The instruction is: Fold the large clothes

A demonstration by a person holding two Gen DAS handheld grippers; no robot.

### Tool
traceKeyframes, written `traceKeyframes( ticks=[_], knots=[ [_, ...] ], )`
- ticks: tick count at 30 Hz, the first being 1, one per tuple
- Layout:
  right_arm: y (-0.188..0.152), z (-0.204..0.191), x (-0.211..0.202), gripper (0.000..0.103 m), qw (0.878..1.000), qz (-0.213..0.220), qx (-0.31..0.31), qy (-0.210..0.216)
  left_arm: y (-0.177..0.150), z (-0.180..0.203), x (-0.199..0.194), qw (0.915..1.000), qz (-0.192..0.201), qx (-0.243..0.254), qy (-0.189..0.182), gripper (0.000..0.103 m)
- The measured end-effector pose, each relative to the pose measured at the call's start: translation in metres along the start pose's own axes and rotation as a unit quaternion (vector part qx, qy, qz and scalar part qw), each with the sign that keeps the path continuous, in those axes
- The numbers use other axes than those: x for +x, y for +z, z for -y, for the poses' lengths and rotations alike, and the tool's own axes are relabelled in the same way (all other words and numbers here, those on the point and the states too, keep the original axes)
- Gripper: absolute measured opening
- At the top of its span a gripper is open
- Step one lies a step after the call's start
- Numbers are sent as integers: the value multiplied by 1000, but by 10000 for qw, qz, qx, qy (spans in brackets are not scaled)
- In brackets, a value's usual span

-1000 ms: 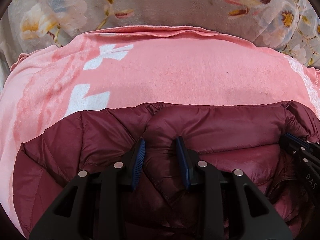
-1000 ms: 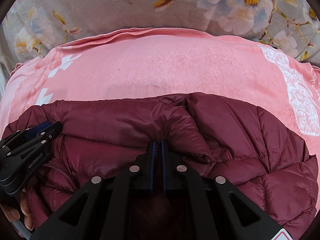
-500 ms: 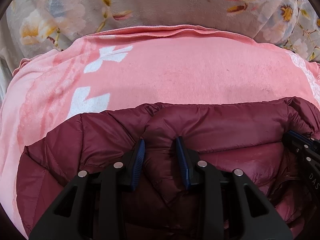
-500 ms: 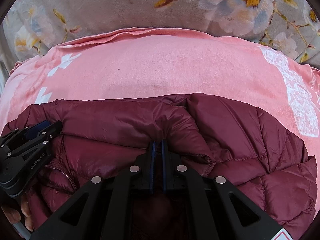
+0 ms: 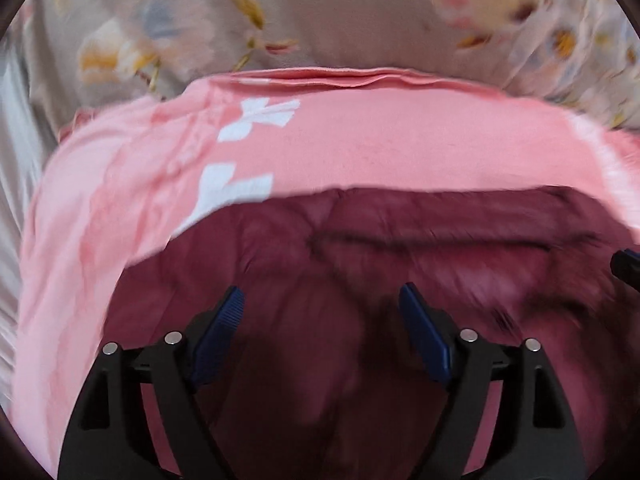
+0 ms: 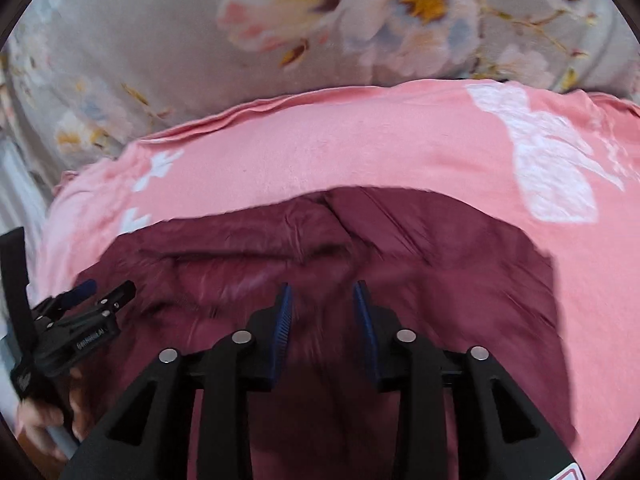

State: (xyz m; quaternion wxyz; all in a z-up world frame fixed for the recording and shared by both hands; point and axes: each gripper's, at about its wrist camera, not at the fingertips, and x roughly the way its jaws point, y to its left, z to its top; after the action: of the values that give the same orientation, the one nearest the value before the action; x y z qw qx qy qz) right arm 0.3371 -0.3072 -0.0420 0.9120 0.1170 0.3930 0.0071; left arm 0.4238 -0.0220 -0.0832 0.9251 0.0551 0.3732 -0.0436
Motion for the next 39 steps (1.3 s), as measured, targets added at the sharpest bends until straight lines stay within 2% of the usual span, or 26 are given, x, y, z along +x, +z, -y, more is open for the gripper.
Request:
traceKeyframes(
  ticks=[4,6,8,10,12,17,20,24,26,28,29,30,31,32,35,39],
  knots=[
    [-55,27,-89,49,9996,28,-186,-212,-49,-46,-72,9983,-138,-97,-564,84],
    [-98,48,-138,57,9997,30,-138,-217,-81,-76,-107,9954,-274,-360,-841,87],
    [-138,63,-170,60,9997,-53,-5,-219,-112,-102,-133,9905,-433,-710,-1096,88],
    [-177,82,-195,61,9995,-210,122,-217,-149,-128,-154,9863,-563,-990,-1195,88],
    [-208,93,-211,62,9989,-338,301,-140,-190,-148,-172,9807,-722,-1216,-1350,88],
    [-259,99,-224,62,9968,-394,657,228,-258,-170,-195,9640,-961,-1747,-1759,88],
    [-274,97,-219,63,9950,-367,833,421,-275,-171,-199,9578,-921,-1927,-1925,88],
    [-277,95,-213,64,9917,-111,1134,593,-279,-167,-198,9509,-800,-2162,-2063,86],
    [-274,94,-210,62,9895,-36,1290,659,-278,-165,-197,9490,-793,-2221,-2091,72],
    [-272,92,-208,49,9884,-8,1349,691,-278,-160,-196,9491,-831,-2229,-2066,59],
    [-271,90,-206,33,9881,-23,1362,714,-277,-159,-197,9497,-847,-2216,-2042,52],
    [-272,88,-207,22,9877,-9,1382,736,-277,-157,-198,9508,-851,-2204,-2005,46],
    [-272,86,-210,17,9868,51,1421,778,-276,-154,-199,9528,-856,-2156,-1959,32],
    [-271,85,-213,11,9866,86,1421,798,-275,-153,-202,9541,-848,-2130,-1927,23],
    [-272,78,-233,7,9867,310,1341,865,-277,-155,-216,9549,-734,-2121,-1944,10],
    [-278,70,-267,5,9867,516,1187,979,-278,-159,-245,9578,-460,-1974,-2037,7]
  ],
)
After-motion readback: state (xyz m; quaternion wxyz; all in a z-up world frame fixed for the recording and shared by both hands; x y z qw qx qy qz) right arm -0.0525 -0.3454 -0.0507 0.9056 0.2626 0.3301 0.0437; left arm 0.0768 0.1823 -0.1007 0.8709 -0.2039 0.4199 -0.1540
